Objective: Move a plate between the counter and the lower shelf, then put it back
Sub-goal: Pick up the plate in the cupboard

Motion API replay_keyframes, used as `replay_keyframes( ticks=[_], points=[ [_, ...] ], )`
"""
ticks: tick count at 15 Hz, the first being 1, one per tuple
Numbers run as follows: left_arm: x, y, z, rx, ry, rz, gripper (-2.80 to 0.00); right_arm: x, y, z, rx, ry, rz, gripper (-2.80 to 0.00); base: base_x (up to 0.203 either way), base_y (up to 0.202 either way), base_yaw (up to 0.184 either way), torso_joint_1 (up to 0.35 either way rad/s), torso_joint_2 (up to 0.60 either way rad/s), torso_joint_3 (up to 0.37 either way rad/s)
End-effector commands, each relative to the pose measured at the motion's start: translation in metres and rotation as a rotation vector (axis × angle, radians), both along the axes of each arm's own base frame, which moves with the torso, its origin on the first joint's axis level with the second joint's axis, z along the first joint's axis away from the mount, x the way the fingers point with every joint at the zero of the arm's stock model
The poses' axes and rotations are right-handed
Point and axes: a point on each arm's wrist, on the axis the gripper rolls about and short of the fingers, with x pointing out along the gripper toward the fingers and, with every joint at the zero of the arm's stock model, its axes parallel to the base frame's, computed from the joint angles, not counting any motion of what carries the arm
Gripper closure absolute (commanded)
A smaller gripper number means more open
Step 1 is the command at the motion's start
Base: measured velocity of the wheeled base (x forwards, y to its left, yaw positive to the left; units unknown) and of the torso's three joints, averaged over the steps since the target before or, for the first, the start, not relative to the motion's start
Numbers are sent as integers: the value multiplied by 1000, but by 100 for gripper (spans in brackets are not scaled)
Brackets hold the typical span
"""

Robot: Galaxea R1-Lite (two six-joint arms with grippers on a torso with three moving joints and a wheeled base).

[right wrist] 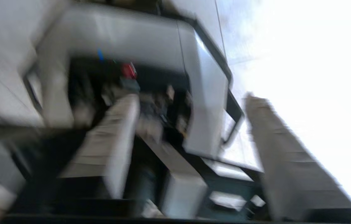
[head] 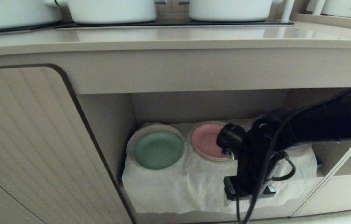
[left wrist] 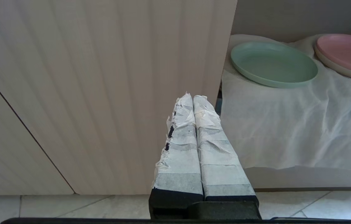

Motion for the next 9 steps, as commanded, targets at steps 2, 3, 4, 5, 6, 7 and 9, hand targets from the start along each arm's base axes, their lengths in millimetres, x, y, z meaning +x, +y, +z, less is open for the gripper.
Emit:
replay_keyframes(
  ticks=[2,3,4,5,6,7,9],
  points=[
    [0,0,0,-1,-1,1,0,-36,-29,20,-7,26,136,0,0,0,0,0,0,0],
    [0,0,0,-1,-1,1,0,-45,-40,26,-32,62,188,0,0,0,0,0,0,0],
    [0,0,0,-1,-1,1,0,-54,-50,31,-58,105,230,0,0,0,0,0,0,0],
    [0,0,0,-1,-1,1,0,-63,-59,38,-77,143,270,0,0,0,0,0,0,0],
    [0,0,0,-1,-1,1,0,-71,-67,43,-92,178,307,0,0,0,0,0,0,0],
    [0,0,0,-1,-1,1,0,-80,-74,49,-110,216,358,0,0,0,0,0,0,0],
    [0,0,0,-1,-1,1,0,-97,-94,64,-123,288,499,0,0,0,0,0,0,0]
  ],
)
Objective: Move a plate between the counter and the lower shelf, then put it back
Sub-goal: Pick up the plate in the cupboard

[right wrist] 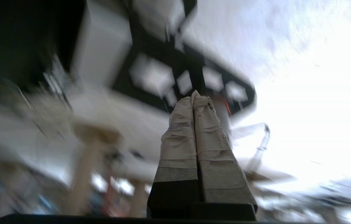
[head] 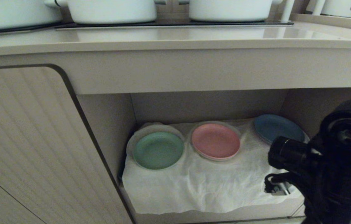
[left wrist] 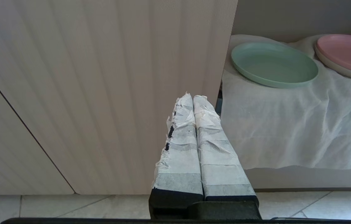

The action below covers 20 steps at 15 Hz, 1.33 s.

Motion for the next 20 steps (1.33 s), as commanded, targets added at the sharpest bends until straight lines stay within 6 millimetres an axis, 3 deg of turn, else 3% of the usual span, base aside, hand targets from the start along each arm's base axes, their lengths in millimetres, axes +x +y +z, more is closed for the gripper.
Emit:
replay_keyframes(
  ticks=[1,5,8,11,14,16,20],
  points=[
    [0,0,0,-1,-1,0,0,-26,-28,22,9,69,120,0,0,0,0,0,0,0],
    [0,0,0,-1,-1,0,0,-63,-59,27,-34,146,141,0,0,0,0,0,0,0],
    [0,0,0,-1,-1,0,0,-75,-69,22,-83,88,156,0,0,0,0,0,0,0],
    [0,0,0,-1,-1,0,0,-67,-74,18,112,-179,48,0,0,0,0,0,0,0],
    [0,0,0,-1,-1,0,0,-73,-88,8,316,-522,-54,0,0,0,0,0,0,0],
    [0,0,0,-1,-1,0,0,-82,-97,-7,370,-705,-93,0,0,0,0,0,0,0],
    [0,0,0,-1,-1,0,0,-114,-110,-58,410,-1020,-156,0,0,0,0,0,0,0]
  ],
)
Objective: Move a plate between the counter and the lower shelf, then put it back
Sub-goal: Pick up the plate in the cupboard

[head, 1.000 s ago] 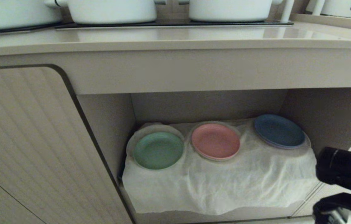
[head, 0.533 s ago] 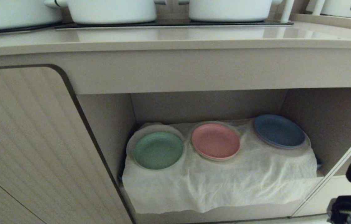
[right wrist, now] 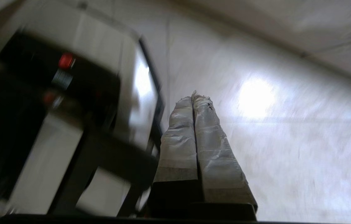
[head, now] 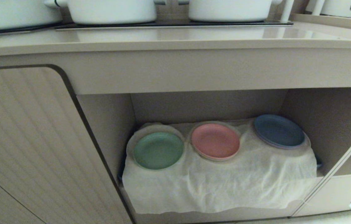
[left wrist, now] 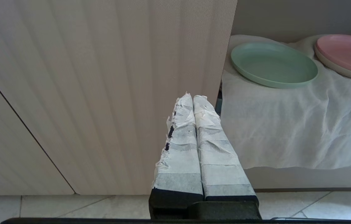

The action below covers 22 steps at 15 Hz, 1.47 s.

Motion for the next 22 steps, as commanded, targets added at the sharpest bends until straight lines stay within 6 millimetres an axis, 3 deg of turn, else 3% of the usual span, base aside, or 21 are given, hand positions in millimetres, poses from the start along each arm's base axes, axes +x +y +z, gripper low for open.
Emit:
replay_keyframes(
  ticks=[1,5,9,12,16,22],
  points=[
    [0,0,0,-1,-1,1,0,-21,-6,-19,46,-308,-65,0,0,0,0,0,0,0],
    [0,0,0,-1,-1,1,0,-46,-11,-16,160,-584,-239,0,0,0,0,0,0,0],
    [0,0,0,-1,-1,1,0,-76,-11,-20,195,-773,-294,0,0,0,0,0,0,0],
    [0,0,0,-1,-1,1,0,-86,-16,-29,108,-813,-465,0,0,0,0,0,0,0],
    [0,0,0,-1,-1,1,0,-99,-16,-38,167,-899,-466,0,0,0,0,0,0,0],
    [0,0,0,-1,-1,1,0,-101,-16,-39,169,-912,-453,0,0,0,0,0,0,0]
  ],
)
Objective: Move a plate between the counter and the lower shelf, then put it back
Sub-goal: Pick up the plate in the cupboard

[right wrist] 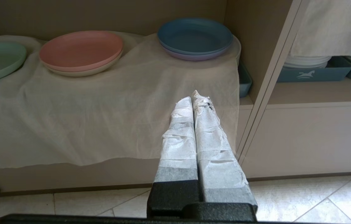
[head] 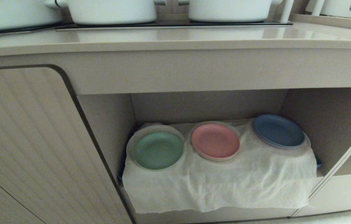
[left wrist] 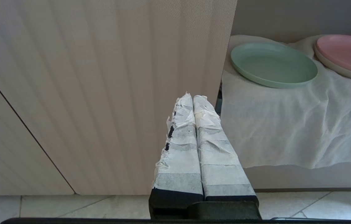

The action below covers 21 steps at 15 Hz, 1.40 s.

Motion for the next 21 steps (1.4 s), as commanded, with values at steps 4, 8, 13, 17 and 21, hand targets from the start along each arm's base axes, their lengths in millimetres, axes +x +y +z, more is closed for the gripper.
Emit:
replay_keyframes(
  ticks=[4,8,13,17,21],
  points=[
    [0,0,0,-1,-1,0,0,0,0,0,13,-7,0,0,0,0,0,0,0,0],
    [0,0,0,-1,-1,0,0,0,0,0,-6,-5,1,0,0,0,0,0,0,0],
    [0,0,0,-1,-1,0,0,0,1,0,-17,-1,49,0,0,0,0,0,0,0],
    [0,0,0,-1,-1,0,0,0,1,0,-19,0,50,0,0,0,0,0,0,0],
    [0,0,0,-1,-1,0,0,0,1,-1,-23,0,47,0,0,0,0,0,0,0]
  ],
)
